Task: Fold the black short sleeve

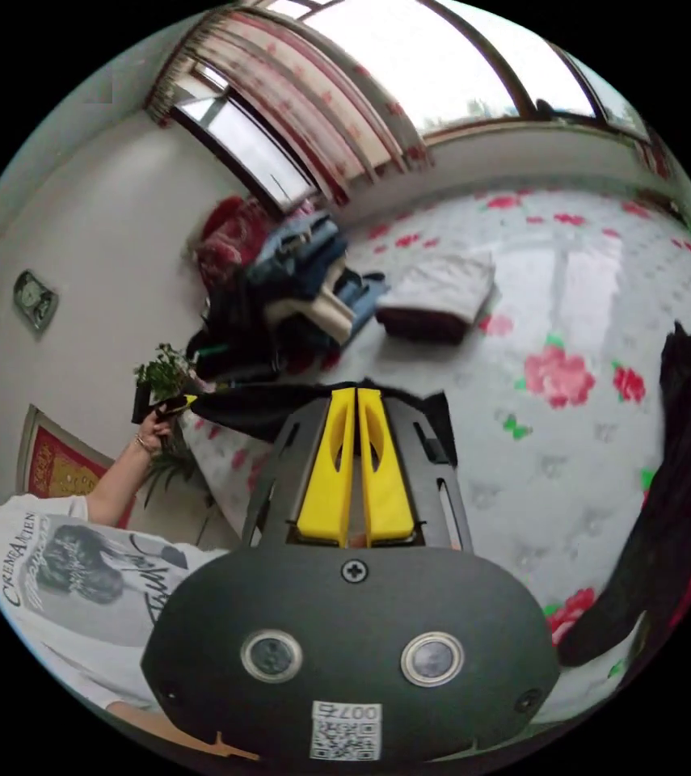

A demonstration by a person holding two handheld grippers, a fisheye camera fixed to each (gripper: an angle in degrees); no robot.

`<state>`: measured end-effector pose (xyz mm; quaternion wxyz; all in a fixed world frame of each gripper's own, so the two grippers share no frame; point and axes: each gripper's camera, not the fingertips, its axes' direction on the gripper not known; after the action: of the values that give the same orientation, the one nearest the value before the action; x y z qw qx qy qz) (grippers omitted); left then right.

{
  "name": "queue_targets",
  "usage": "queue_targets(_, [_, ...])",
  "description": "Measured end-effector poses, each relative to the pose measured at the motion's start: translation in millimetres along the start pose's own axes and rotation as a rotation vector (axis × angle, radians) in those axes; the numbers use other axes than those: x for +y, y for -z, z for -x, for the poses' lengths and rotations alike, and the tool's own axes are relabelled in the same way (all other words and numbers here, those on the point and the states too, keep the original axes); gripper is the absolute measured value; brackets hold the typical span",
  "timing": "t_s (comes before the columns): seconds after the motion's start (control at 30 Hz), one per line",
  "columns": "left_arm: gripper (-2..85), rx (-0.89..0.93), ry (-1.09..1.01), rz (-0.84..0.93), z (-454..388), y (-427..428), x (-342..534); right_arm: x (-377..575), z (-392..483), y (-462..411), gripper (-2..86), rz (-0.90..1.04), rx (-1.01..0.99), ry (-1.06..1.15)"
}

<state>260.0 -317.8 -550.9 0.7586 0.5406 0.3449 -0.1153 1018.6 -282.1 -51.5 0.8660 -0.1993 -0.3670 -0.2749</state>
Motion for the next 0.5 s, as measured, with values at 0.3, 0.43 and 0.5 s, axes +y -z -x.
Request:
queue_targets(0.3, [-0.9,-0.064,-0.303,-0.022,-96,75,5,8,71,104,-0.3,-0.169,-0.006,0.307])
queue_targets(0.43, [-0.9,-0.149,-0.174,0.14,-43,18,76,78,57,58,-0.3,0.0,0.091,0.227])
queue_targets(0.5, [-0.9,-0.136,-0.05,0.214,-2,-17,110,115,36,18,-0.3,0.114,0.132,0.115])
